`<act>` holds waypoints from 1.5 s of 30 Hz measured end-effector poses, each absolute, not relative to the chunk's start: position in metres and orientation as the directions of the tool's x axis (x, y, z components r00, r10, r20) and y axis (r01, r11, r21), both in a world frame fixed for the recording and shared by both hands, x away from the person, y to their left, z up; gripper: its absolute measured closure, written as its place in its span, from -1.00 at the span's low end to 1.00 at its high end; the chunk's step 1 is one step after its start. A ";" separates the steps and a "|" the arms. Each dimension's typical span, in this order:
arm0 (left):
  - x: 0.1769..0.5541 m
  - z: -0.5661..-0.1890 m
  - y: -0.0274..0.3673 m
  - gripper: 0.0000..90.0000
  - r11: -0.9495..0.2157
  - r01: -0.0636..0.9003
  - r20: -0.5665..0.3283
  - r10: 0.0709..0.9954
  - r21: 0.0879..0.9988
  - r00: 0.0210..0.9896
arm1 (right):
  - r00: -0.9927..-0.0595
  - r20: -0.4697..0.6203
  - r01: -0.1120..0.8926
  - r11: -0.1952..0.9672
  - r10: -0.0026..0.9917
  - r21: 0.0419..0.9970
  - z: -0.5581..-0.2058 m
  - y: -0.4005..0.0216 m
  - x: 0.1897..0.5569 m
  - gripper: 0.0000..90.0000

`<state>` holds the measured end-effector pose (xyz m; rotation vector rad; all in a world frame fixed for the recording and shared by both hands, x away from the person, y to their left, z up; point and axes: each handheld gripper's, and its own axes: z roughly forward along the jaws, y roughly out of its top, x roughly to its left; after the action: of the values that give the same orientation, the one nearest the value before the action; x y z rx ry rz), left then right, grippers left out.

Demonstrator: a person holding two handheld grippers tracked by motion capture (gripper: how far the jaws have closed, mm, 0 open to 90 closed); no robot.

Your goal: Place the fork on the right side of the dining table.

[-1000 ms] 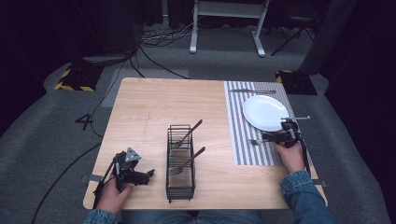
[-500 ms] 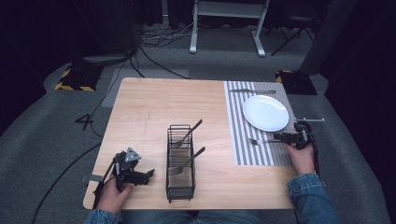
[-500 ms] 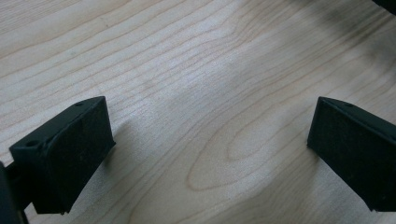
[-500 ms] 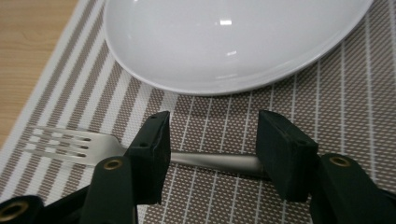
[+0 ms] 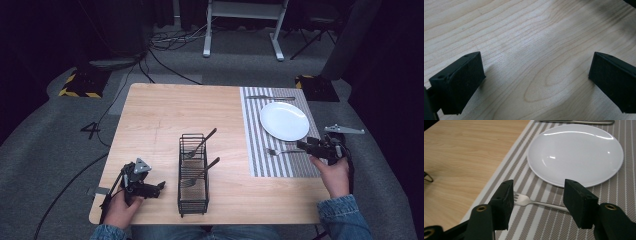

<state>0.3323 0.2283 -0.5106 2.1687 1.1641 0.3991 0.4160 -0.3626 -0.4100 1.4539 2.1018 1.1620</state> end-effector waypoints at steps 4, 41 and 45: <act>0.332 -0.511 0.228 -1.00 -0.406 0.633 -0.031 0.826 0.660 0.563 | -0.465 0.161 0.595 0.173 0.870 0.785 -0.400 -0.351 0.402 -0.12; 0.332 -0.511 0.228 -1.00 -0.406 0.633 -0.032 0.826 0.659 0.562 | -0.726 0.023 0.473 0.474 0.688 0.743 -0.448 -0.239 0.328 -0.15; 0.332 -0.511 0.228 -1.00 -0.406 0.632 -0.031 0.826 0.660 0.563 | -0.724 0.035 0.482 0.469 0.689 0.740 -0.465 -0.234 0.328 -0.12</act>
<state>0.3324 0.2283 -0.5106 2.1690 1.1629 0.3995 0.3276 -0.2344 -0.4651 1.0016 2.4505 1.1064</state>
